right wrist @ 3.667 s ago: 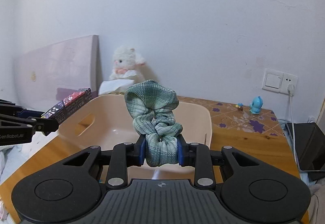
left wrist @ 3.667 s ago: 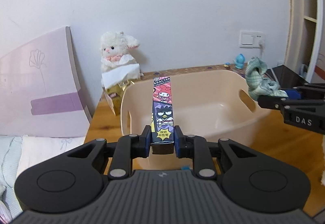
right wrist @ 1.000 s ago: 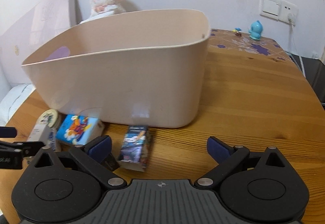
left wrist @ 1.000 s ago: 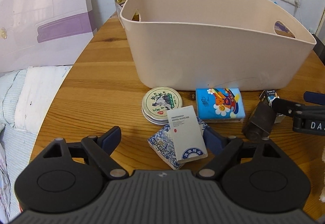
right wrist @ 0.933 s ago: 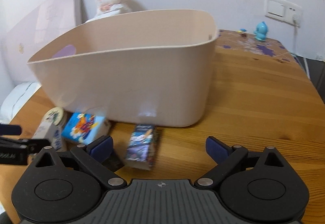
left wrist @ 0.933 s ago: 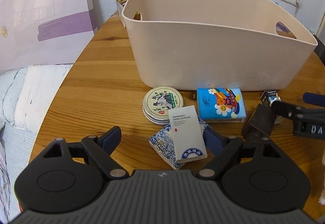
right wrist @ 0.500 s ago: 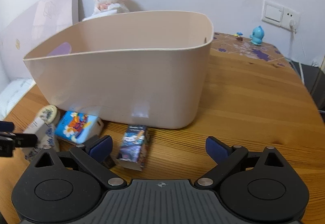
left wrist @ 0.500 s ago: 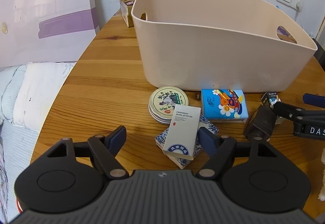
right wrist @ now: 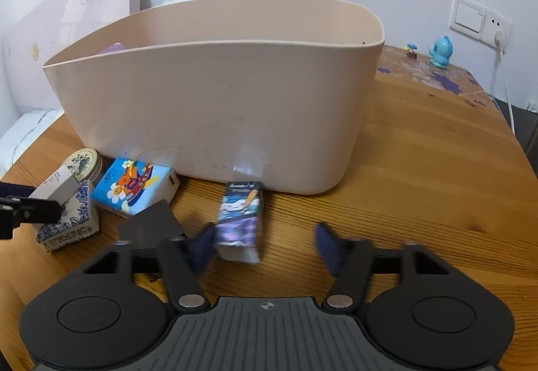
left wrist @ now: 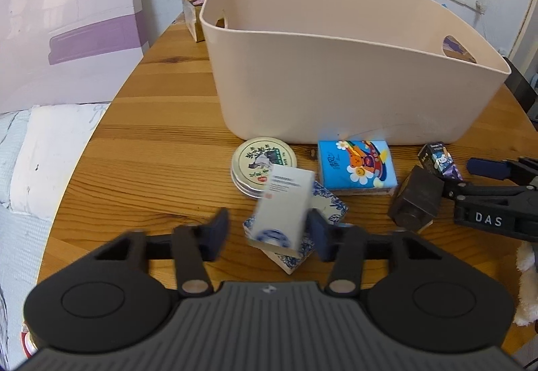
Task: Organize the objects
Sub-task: 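Grasp the white card box with the left tool while the right tool grasps the small printed box, then lift both boxes and release them into the basket with both tools, then grasp the blue-and-white tissue pack with the left tool while the right tool grasps the black box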
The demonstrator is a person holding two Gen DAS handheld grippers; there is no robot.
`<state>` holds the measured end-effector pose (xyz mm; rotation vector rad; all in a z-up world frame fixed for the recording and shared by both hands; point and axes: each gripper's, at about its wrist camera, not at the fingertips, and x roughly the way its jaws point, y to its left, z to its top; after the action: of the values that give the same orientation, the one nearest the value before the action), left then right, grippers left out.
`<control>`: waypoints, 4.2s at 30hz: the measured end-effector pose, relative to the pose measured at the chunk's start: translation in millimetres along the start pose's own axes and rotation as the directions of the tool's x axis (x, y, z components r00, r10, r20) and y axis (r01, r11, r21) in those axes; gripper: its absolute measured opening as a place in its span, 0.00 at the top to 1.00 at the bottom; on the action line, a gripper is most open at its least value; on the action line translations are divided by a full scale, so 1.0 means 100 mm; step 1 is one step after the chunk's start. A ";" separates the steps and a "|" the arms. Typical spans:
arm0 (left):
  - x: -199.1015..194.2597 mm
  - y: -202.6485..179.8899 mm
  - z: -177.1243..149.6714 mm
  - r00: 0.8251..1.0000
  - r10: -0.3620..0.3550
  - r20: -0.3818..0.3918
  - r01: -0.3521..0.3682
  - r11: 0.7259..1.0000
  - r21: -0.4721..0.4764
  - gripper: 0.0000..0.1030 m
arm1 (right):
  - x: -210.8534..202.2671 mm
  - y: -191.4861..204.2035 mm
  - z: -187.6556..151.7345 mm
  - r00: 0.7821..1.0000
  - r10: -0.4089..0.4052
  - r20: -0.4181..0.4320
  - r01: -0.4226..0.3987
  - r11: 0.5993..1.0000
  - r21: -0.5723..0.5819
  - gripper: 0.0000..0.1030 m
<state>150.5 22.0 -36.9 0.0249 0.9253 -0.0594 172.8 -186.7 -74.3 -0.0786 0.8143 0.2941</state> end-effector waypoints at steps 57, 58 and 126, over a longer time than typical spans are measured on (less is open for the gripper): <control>-0.01 -0.52 1.28 0.966 0.041 0.257 -0.068 0.993 0.097 0.68 | -0.31 0.00 1.11 0.961 -0.040 0.272 0.045 0.999 -0.012 0.79; 0.07 -0.52 1.29 0.970 0.046 0.237 -0.071 0.993 0.097 0.68 | -0.23 -0.03 1.11 0.967 -0.039 0.252 0.044 0.999 -0.013 0.79; 0.23 -0.08 -0.14 0.999 -0.034 0.023 0.029 0.982 0.189 0.14 | 0.09 0.45 -0.11 0.993 0.113 -0.032 -0.116 0.988 -0.103 0.00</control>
<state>152.7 13.9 -63.0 0.1849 0.8917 -0.1769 157.4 -143.3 -86.6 -0.1341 0.8308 0.4454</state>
